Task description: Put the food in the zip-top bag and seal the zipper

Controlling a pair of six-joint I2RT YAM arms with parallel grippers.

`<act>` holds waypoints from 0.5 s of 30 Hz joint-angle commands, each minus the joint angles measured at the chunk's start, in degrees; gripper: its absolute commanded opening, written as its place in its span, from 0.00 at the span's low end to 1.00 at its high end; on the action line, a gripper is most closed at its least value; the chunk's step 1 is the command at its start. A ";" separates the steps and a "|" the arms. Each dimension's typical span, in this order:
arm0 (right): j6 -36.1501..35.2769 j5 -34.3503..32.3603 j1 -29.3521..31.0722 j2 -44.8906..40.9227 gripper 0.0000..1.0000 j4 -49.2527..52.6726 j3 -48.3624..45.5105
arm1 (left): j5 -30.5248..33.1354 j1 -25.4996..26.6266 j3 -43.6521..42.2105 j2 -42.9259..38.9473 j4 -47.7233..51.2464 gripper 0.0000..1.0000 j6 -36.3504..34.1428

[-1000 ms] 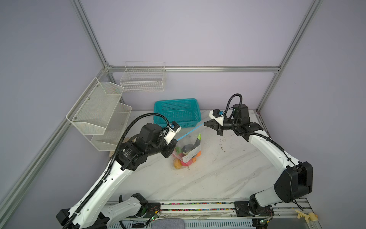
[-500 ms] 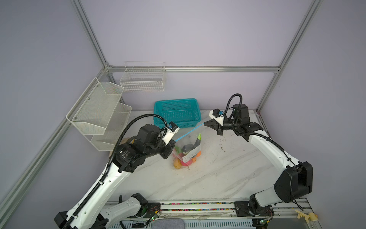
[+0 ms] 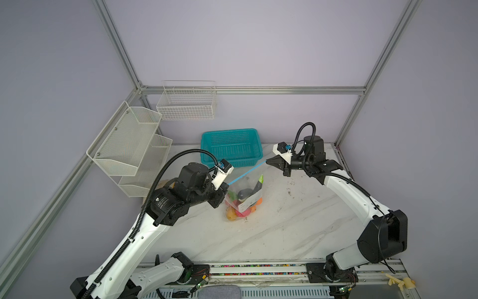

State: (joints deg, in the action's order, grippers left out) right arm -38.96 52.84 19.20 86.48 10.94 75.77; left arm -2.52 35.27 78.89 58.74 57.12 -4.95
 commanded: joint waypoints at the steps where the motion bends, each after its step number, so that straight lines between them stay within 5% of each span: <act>1: 0.38 -2.92 -0.96 0.48 0.00 -1.89 1.10 | 0.86 -0.31 -0.87 -2.14 2.55 0.09 1.15; 4: 0.55 -2.79 -0.51 0.39 0.00 -1.87 1.39 | -0.23 -0.36 -0.84 -1.58 1.84 0.18 1.49; 9: 1.36 -3.88 1.97 -0.58 0.00 -3.41 0.73 | -0.92 -0.35 3.20 3.41 2.27 0.70 6.13; 15: 1.94 -6.20 3.94 -0.17 0.00 -3.71 0.74 | -3.91 -0.35 13.38 10.23 6.51 0.78 11.58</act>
State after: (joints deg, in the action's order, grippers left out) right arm -37.67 47.81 22.33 86.56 9.06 75.77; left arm -3.66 35.27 85.14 68.90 62.24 2.90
